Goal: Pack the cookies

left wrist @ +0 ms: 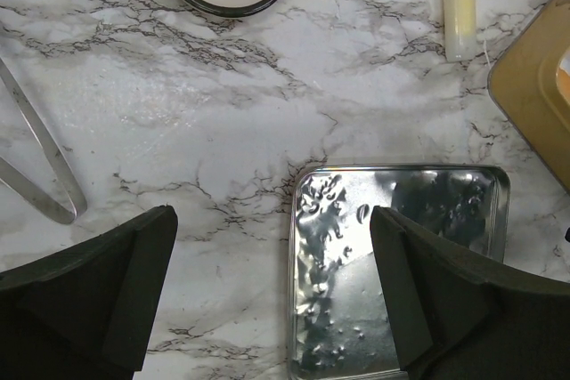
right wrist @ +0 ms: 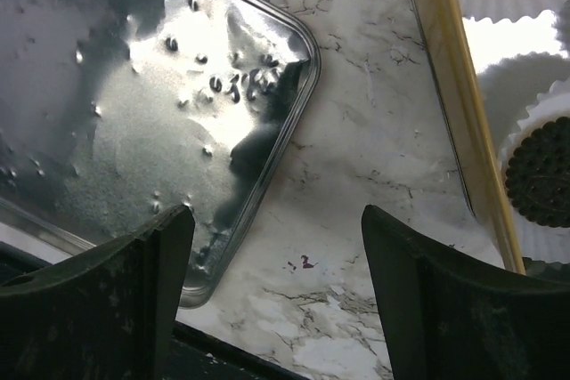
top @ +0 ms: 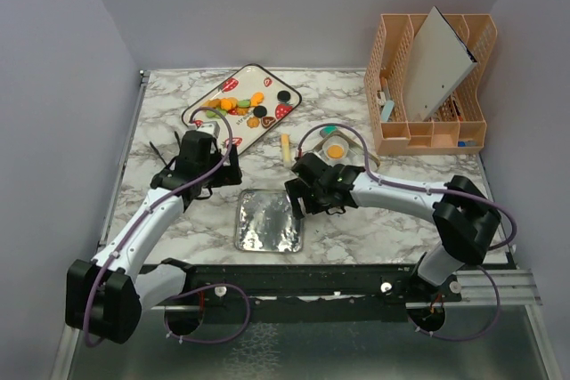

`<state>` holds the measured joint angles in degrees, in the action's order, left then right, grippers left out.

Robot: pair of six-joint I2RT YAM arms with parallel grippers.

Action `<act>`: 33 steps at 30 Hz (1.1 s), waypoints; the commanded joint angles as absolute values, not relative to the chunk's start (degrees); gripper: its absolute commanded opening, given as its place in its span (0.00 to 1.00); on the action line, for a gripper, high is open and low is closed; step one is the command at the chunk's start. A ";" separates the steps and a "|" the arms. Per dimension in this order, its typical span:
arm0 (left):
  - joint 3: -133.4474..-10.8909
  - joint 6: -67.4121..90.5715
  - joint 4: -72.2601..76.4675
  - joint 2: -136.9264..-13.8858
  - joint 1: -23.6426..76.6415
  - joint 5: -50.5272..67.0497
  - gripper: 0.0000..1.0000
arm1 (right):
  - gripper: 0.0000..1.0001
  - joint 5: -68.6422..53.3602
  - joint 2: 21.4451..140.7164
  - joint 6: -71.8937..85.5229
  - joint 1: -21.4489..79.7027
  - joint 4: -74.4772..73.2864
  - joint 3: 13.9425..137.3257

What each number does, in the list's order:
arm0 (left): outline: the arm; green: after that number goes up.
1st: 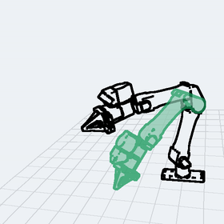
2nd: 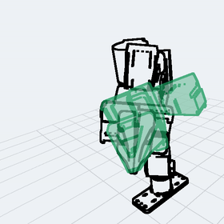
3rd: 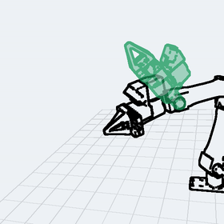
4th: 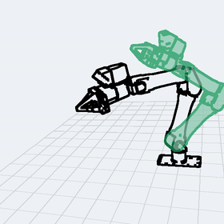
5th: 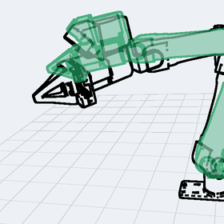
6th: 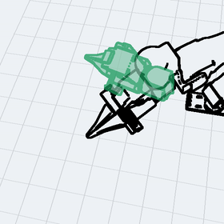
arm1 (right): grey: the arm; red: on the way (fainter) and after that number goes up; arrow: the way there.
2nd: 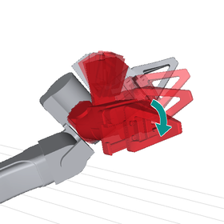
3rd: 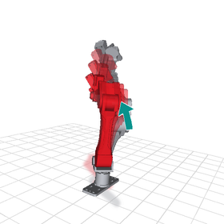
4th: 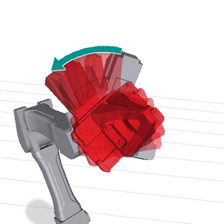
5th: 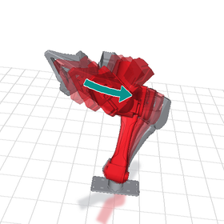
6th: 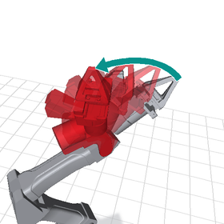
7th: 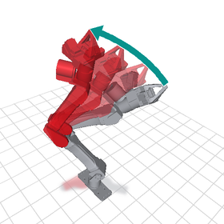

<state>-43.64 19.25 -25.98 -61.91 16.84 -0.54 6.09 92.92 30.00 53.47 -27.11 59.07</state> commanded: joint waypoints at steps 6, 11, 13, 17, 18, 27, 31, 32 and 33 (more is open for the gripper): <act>-43.94 18.17 -27.00 -58.36 19.24 -5.00 0.98 | 0.64 10.64 99.30 40.11 55.84 -28.37 61.58; -44.12 18.08 -26.92 -57.34 20.91 -5.28 0.98 | 0.51 12.54 101.99 42.71 57.56 -30.37 63.11; -44.12 18.02 -26.98 -56.93 21.40 -5.77 0.98 | 0.46 12.71 102.42 43.14 58.09 -30.48 63.48; -44.04 18.15 -26.98 -56.26 22.09 -6.05 0.98 | 0.39 12.86 103.77 43.92 58.89 -31.49 64.47; -44.03 18.25 -26.98 -56.21 22.17 -6.06 0.98 | 0.37 13.09 104.06 44.09 59.10 -31.81 64.65; -43.18 21.03 -26.92 -55.67 22.41 -2.47 0.98 | 0.03 17.53 103.56 43.13 59.41 -32.89 65.70; -42.98 20.88 -26.79 -55.65 22.41 -1.22 0.98 | 0.00 20.28 101.61 40.91 59.41 -32.86 66.48; -42.93 20.65 -26.54 -55.38 22.41 -0.69 0.98 | 0.00 21.09 100.94 40.26 59.41 -32.73 66.65; -42.83 20.35 -26.15 -55.25 22.41 -0.17 0.98 | 0.00 21.72 100.26 39.14 59.41 -32.34 66.70</act>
<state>-43.55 20.34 -26.33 -56.66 22.22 -3.20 16.12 102.96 42.30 58.94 -31.22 64.77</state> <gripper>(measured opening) 0.979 0.009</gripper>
